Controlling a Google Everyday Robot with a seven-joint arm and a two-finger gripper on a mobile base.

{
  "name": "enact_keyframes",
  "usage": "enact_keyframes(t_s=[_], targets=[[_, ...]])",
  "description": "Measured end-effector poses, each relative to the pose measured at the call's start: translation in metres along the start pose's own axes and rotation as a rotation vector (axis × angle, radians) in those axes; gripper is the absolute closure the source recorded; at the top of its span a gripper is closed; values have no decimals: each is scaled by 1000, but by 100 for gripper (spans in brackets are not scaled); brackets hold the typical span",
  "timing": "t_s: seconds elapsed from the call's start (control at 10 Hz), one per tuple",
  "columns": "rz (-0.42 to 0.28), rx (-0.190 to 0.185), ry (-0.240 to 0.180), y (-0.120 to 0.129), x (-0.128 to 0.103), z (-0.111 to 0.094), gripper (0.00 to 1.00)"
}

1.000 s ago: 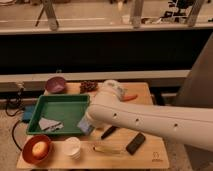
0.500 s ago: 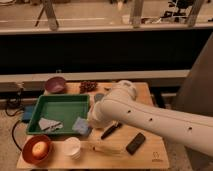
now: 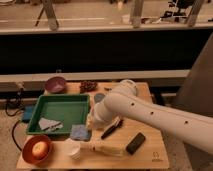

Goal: Place sponge in paper cup

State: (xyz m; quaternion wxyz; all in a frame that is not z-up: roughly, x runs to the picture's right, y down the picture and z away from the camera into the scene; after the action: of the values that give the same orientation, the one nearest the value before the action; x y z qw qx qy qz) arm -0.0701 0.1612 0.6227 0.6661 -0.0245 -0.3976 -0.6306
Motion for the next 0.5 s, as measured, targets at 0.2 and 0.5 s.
enact_keyframes(t_s=[0.2, 0.5], targets=[[-126, 36, -85, -8, -8, 11, 98], [-215, 82, -166, -21, -17, 26, 98]])
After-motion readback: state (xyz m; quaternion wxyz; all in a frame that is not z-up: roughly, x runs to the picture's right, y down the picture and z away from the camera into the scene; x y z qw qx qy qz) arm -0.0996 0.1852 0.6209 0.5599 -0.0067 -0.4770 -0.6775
